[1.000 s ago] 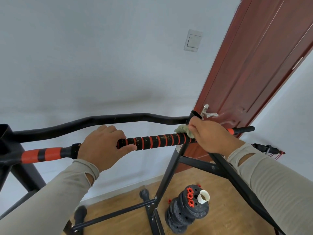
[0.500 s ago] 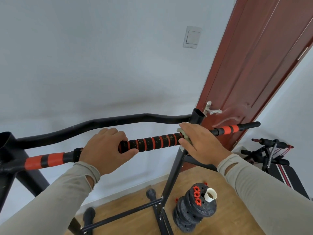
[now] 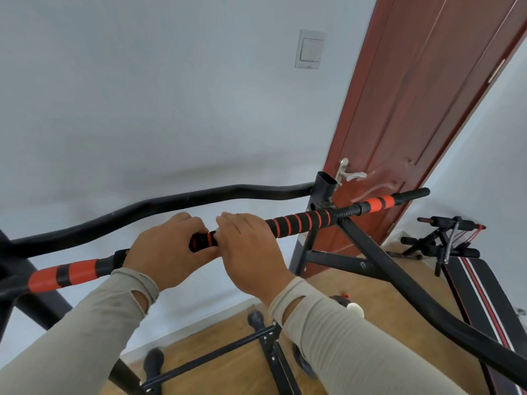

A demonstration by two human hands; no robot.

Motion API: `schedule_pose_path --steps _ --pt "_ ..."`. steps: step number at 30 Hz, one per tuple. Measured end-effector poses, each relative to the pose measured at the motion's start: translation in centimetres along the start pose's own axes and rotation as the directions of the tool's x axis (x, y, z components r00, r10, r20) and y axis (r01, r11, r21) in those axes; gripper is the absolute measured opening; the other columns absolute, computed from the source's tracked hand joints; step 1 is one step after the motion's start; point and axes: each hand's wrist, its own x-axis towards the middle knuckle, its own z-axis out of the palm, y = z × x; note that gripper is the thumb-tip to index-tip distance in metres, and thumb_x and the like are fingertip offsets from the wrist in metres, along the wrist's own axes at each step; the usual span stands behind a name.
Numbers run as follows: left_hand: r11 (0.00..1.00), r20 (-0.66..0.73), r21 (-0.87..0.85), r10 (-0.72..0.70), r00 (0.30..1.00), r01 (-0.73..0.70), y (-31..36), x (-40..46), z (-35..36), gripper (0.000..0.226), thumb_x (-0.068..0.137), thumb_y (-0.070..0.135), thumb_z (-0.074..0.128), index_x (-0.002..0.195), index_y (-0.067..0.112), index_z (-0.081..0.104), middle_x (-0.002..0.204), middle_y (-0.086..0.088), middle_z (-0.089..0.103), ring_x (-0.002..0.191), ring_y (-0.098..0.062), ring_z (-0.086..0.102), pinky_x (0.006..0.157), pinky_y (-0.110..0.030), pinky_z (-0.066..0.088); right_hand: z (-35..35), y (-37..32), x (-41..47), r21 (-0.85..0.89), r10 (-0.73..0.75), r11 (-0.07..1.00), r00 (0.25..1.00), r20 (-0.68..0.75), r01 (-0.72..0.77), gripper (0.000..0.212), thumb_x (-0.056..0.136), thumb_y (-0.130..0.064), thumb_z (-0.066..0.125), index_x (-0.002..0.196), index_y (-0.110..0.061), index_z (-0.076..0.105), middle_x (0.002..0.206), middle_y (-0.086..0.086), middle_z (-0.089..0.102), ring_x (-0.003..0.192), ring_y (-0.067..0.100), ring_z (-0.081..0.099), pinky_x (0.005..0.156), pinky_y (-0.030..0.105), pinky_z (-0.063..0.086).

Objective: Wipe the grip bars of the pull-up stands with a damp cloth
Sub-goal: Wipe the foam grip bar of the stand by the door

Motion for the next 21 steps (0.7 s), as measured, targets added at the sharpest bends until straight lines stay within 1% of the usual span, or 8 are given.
schedule_pose_path --steps 3,7,9,11,13,15,18,21 --pt "1.0 0.024 -0.021 -0.011 1.0 0.012 -0.1 0.0 -0.2 0.041 0.081 0.075 0.057 0.099 0.038 0.059 0.089 0.015 0.052 0.071 -0.006 0.057 0.069 -0.029 0.052 -1.4 3.9 -1.1 -0.014 -0.151 0.988 0.986 0.067 0.153 0.044 0.103 -0.019 0.05 0.146 -0.011 0.049 0.142 0.006 0.059 0.131 0.024 0.054 0.117 0.041 0.04" --pt "0.999 0.035 -0.02 -0.024 0.999 0.025 0.0 -0.2 -0.3 0.04 0.081 0.074 0.057 0.1 0.039 0.059 0.09 0.016 0.052 0.071 -0.005 0.057 0.067 -0.027 0.051 -3.0 7.6 -1.3 -0.117 -0.175 0.975 0.98 0.099 0.186 0.052 0.089 -0.005 0.062 0.14 -0.013 0.056 0.132 0.005 0.066 0.12 0.024 0.062 0.109 0.044 0.049" --pt "0.999 0.035 -0.019 -0.025 0.999 0.026 0.1 -0.2 -0.4 0.04 0.082 0.074 0.056 0.1 0.038 0.059 0.09 0.016 0.052 0.07 -0.005 0.057 0.065 -0.025 0.049 -4.5 10.2 -1.9 -0.202 -0.051 0.976 0.99 0.133 0.077 0.053 0.082 -0.001 0.071 0.131 -0.02 0.062 0.118 0.001 0.071 0.108 0.021 0.067 0.101 0.042 0.055" --pt "1.0 0.034 -0.02 -0.021 0.999 0.022 0.0 -0.2 -0.4 0.041 0.082 0.074 0.055 0.101 0.038 0.058 0.091 0.016 0.051 0.07 -0.005 0.057 0.066 -0.025 0.051 -6.4 13.2 -2.6 -0.359 0.096 0.932 0.987 0.131 -0.043 0.041 0.076 0.0 0.076 0.112 -0.018 0.067 0.098 0.002 0.072 0.09 0.025 0.069 0.083 0.044 0.059" --pt "0.999 0.035 -0.022 -0.022 0.999 0.023 0.0 -0.2 -0.4 0.041 0.082 0.075 0.055 0.101 0.038 0.058 0.091 0.016 0.051 0.07 -0.005 0.056 0.067 -0.025 0.051 -8.2 15.3 -2.9 -0.532 0.292 0.828 0.947 0.136 -0.178 0.024 0.079 -0.009 0.075 0.099 -0.021 0.066 0.088 0.001 0.069 0.081 0.025 0.066 0.076 0.043 0.057" --pt "1.0 0.035 -0.017 -0.021 0.999 0.021 0.1 -0.2 -0.4 0.04 0.083 0.074 0.055 0.101 0.038 0.058 0.091 0.016 0.051 0.069 -0.005 0.056 0.065 -0.024 0.05 -9.7 16.1 -2.9 -0.634 0.463 0.71 0.882 0.092 -0.306 0.011 0.085 -0.02 0.069 0.093 -0.025 0.064 0.087 -0.003 0.069 0.082 0.023 0.066 0.077 0.039 0.055" --pt "1.0 0.031 -0.008 -0.018 0.999 0.018 0.2 -0.2 -0.4 0.04 0.083 0.074 0.054 0.101 0.038 0.057 0.092 0.015 0.051 0.069 -0.005 0.056 0.062 -0.021 0.045 -10.2 15.6 -2.5 -0.508 0.518 0.736 0.856 -0.005 -0.448 0.014 0.083 -0.016 0.067 0.093 -0.025 0.062 0.085 -0.002 0.069 0.079 0.023 0.066 0.073 0.04 0.056" --pt "1.0 0.031 -0.009 -0.01 0.999 0.01 0.1 -0.2 -0.4 0.041 0.083 0.074 0.055 0.102 0.038 0.058 0.091 0.015 0.051 0.069 -0.005 0.056 0.063 -0.022 0.047 -8.3 12.9 -2.5 -0.31 0.433 0.869 0.896 0.1 -0.386 0.015 0.092 -0.011 0.057 0.092 -0.026 0.061 0.085 -0.005 0.066 0.08 0.019 0.066 0.076 0.039 0.061"
